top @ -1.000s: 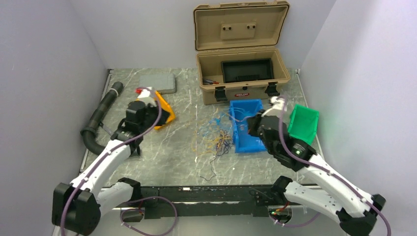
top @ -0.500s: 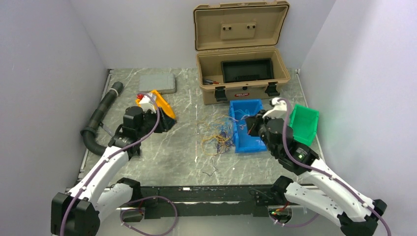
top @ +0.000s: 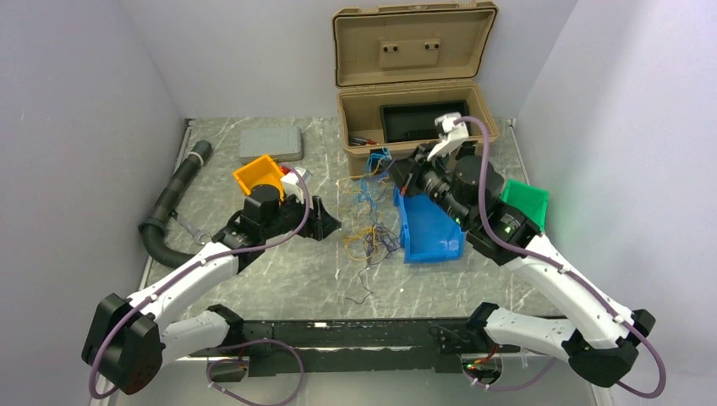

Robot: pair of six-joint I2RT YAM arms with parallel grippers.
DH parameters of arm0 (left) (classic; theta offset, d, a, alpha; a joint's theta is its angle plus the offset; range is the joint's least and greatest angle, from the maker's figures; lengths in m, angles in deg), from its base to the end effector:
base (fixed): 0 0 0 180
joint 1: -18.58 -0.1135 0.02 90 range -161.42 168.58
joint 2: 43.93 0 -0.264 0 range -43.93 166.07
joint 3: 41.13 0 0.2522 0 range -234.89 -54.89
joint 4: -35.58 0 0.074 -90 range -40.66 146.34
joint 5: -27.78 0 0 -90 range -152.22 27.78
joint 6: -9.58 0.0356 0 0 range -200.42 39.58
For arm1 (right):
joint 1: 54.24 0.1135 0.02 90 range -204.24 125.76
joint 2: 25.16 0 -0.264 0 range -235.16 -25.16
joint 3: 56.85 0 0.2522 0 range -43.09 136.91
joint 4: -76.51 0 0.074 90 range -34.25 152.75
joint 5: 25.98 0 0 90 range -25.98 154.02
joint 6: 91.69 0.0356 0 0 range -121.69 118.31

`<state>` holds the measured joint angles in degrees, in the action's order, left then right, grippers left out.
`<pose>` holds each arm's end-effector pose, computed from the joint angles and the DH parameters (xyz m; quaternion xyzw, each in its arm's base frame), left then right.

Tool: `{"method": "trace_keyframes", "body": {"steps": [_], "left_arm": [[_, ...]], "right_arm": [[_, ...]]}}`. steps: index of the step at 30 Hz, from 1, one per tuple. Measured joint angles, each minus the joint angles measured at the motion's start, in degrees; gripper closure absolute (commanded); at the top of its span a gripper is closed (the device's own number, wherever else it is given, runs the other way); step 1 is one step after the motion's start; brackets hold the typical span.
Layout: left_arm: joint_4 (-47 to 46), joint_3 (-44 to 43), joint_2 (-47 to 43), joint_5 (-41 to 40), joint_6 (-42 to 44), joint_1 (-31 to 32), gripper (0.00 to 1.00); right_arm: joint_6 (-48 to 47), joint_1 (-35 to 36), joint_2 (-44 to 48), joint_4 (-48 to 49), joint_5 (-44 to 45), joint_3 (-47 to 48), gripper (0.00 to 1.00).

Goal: Untangle the cables

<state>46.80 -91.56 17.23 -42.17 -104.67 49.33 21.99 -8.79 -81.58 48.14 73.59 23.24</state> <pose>0.2001 -0.1333 0.2576 0.1435 0.8093 -0.3824 0.4221 0.1541 0.1481 0.4258 -0.0829 0.7304 0.3325 0.5908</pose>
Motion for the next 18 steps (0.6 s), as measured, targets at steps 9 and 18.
{"method": "trace_keyframes", "body": {"steps": [9,18], "left_arm": [[-3.7,1.8,-0.4,-1.9,-1.1,0.0,0.18],[-9.6,8.6,0.3,-1.6,-3.6,0.5,0.18]], "right_arm": [[-3.1,0.0,-6.8,1.0,-1.1,16.2,1.00],[-3.2,0.0,-12.9,3.9,-1.2,24.6,1.00]]}}
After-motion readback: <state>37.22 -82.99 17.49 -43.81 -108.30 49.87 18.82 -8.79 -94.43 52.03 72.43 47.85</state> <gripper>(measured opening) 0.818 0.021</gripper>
